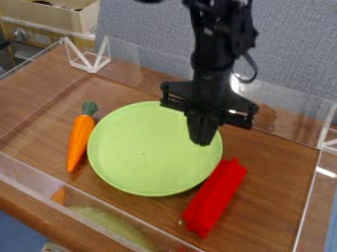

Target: Move the red object from the green plate to the table

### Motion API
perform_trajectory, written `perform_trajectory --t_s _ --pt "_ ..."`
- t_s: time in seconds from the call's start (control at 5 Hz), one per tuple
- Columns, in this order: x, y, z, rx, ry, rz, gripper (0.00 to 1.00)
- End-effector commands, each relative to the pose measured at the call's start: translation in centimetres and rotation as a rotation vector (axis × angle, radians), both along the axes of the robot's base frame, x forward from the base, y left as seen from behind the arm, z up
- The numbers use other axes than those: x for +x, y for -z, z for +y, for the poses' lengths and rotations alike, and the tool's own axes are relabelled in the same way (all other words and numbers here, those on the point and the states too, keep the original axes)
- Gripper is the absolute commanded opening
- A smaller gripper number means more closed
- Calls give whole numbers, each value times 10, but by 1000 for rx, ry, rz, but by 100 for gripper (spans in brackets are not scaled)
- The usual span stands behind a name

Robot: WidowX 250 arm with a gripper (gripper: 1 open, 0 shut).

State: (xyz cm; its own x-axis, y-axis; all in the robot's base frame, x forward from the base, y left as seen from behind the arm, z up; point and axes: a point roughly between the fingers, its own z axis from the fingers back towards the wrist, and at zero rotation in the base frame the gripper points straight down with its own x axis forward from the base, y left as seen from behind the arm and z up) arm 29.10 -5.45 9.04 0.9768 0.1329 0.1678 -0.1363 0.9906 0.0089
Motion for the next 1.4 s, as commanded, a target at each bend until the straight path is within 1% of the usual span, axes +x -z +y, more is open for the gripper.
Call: perform_trajectory --t_s 0.0,0.2,0.6,0.8,1.2 --pt "9 3 -2 -10 -10 -19 0" --pt "13 10 -1 -11 -17 -10 0" --pt "27 13 10 -20 -58 -9 0" --pt "32 17 16 -20 -69 -3 0" --pt "41 30 25 -18 -92 15 0"
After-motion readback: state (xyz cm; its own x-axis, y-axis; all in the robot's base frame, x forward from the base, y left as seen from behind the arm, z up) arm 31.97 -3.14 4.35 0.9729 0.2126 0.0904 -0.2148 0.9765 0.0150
